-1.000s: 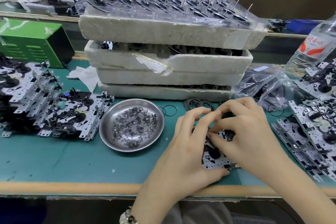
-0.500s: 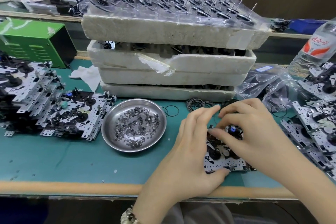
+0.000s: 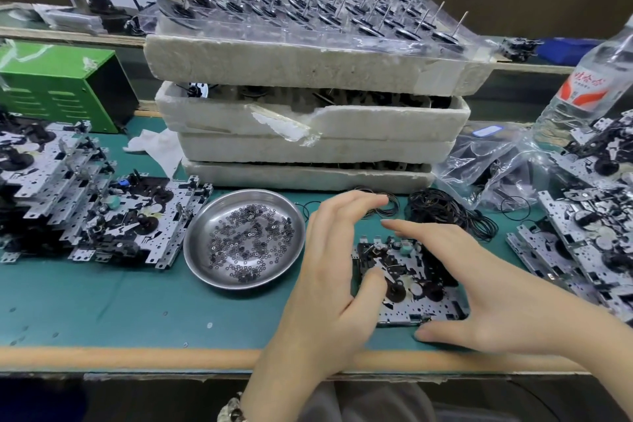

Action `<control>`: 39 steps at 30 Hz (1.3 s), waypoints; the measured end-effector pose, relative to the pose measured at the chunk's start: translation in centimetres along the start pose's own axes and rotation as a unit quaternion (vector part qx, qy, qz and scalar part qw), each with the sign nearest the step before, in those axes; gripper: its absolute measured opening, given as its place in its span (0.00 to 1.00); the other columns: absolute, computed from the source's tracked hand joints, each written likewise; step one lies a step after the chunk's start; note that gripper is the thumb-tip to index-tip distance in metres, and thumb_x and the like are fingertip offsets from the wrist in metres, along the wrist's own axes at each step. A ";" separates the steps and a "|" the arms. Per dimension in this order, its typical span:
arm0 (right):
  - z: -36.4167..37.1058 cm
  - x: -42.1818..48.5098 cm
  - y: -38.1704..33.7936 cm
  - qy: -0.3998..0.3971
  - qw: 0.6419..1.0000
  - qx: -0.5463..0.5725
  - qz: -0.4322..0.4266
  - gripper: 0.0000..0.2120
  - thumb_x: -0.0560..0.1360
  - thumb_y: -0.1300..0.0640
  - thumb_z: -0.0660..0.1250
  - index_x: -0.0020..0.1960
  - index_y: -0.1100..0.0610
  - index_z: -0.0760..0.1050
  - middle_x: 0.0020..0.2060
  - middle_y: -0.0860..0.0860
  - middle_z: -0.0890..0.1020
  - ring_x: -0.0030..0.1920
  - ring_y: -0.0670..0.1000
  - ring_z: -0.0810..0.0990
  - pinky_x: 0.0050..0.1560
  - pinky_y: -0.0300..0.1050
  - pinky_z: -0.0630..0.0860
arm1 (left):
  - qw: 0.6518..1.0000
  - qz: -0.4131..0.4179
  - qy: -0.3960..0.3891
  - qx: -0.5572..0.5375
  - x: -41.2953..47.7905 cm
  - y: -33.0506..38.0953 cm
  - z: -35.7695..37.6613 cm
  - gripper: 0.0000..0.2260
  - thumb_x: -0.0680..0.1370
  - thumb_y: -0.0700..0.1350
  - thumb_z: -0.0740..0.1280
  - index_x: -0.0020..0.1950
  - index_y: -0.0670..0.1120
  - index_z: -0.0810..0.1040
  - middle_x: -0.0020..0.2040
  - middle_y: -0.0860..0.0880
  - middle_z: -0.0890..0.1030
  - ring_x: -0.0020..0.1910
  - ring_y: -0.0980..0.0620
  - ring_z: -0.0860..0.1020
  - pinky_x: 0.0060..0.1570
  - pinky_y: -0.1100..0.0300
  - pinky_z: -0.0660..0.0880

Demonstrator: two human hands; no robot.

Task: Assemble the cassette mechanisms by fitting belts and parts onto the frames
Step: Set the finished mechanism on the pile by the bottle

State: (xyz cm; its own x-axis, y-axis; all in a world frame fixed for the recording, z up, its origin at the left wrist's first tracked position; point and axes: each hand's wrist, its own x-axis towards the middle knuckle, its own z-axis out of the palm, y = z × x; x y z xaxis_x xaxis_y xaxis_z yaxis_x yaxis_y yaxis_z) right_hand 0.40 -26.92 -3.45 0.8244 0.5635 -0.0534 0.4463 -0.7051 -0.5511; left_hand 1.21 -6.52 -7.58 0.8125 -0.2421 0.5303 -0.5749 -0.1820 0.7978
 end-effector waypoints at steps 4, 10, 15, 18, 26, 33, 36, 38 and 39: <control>0.0 -0.7 -0.6 -0.001 0.996 -0.072 0.046 0.47 0.67 0.41 0.74 0.73 0.30 0.45 0.67 0.23 0.52 0.73 0.33 0.49 0.67 0.22 0.46 | 1.000 -0.001 0.002 0.008 0.4 0.0 0.1 0.28 0.72 0.32 0.64 0.71 0.49 0.70 0.68 0.54 0.70 0.72 0.48 0.67 0.68 0.54 0.67; -0.1 -0.1 -0.6 0.010 0.996 -0.074 0.052 0.48 0.68 0.44 0.77 0.75 0.34 0.47 0.67 0.28 0.57 0.72 0.34 0.51 0.66 0.22 0.49 | 0.998 0.003 0.056 0.010 0.4 0.0 0.0 0.19 0.75 0.35 0.62 0.64 0.48 0.75 0.63 0.55 0.74 0.68 0.47 0.72 0.64 0.51 0.71; 0.3 0.1 -0.4 0.040 0.996 -0.059 0.053 0.47 0.65 0.44 0.78 0.74 0.35 0.53 0.65 0.30 0.63 0.71 0.38 0.59 0.66 0.25 0.54 | 0.997 -0.002 0.066 0.034 0.4 0.3 -0.3 0.09 0.76 0.42 0.58 0.43 0.48 0.79 0.54 0.54 0.77 0.61 0.47 0.75 0.60 0.61 0.67; 0.5 -0.1 -0.8 0.053 0.996 -0.055 0.056 0.46 0.63 0.42 0.78 0.73 0.33 0.55 0.64 0.28 0.63 0.70 0.38 0.61 0.66 0.26 0.57 | 0.997 0.002 0.058 0.056 0.5 0.4 -0.3 0.10 0.76 0.43 0.59 0.41 0.47 0.79 0.53 0.55 0.78 0.59 0.49 0.75 0.59 0.65 0.66; 0.6 -2.3 -1.4 0.144 0.988 -0.035 0.053 0.44 0.62 0.47 0.79 0.72 0.34 0.61 0.66 0.33 0.67 0.71 0.39 0.64 0.65 0.25 0.57 | 0.994 0.018 0.048 0.098 0.5 0.2 -0.2 0.10 0.76 0.44 0.59 0.42 0.50 0.79 0.54 0.57 0.78 0.60 0.51 0.73 0.60 0.64 0.63; -1.6 -5.1 -1.2 0.302 0.946 -0.101 0.068 0.45 0.62 0.46 0.78 0.75 0.38 0.62 0.62 0.46 0.73 0.66 0.49 0.71 0.66 0.37 0.65 | 0.996 0.011 0.018 0.091 0.5 0.0 0.1 0.09 0.76 0.46 0.59 0.43 0.54 0.78 0.58 0.57 0.77 0.64 0.51 0.69 0.64 0.66 0.60; -2.8 -5.9 -0.5 0.439 0.876 -0.156 0.122 0.43 0.64 0.44 0.78 0.75 0.42 0.63 0.60 0.50 0.74 0.62 0.51 0.72 0.65 0.44 0.68 | 0.996 -0.005 0.009 0.094 0.5 0.0 0.3 0.09 0.77 0.47 0.58 0.43 0.56 0.78 0.58 0.58 0.77 0.65 0.52 0.69 0.64 0.69 0.59; -3.6 -6.4 0.3 0.525 0.809 -0.178 0.193 0.42 0.64 0.45 0.78 0.74 0.43 0.64 0.60 0.53 0.75 0.61 0.54 0.72 0.63 0.50 0.69 | 0.995 -0.019 0.012 0.093 0.6 0.0 0.3 0.09 0.76 0.48 0.58 0.42 0.56 0.78 0.57 0.59 0.77 0.65 0.52 0.69 0.64 0.70 0.59; -4.1 -6.6 0.8 0.550 0.779 -0.188 0.235 0.41 0.64 0.45 0.77 0.74 0.43 0.64 0.60 0.56 0.75 0.61 0.57 0.72 0.62 0.53 0.69 | 0.995 -0.024 0.012 0.093 0.5 0.0 0.3 0.10 0.76 0.49 0.58 0.42 0.56 0.78 0.57 0.59 0.77 0.65 0.52 0.70 0.64 0.70 0.59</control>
State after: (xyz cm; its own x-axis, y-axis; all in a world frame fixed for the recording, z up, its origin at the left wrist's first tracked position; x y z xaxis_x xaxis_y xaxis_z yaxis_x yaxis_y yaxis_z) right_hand -3.28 -32.99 -0.09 0.6348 -0.3586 0.6845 -0.0949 -0.9153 -0.3915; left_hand 1.63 -6.88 -7.40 0.8407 -0.2069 0.5004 -0.5408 -0.3664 0.7571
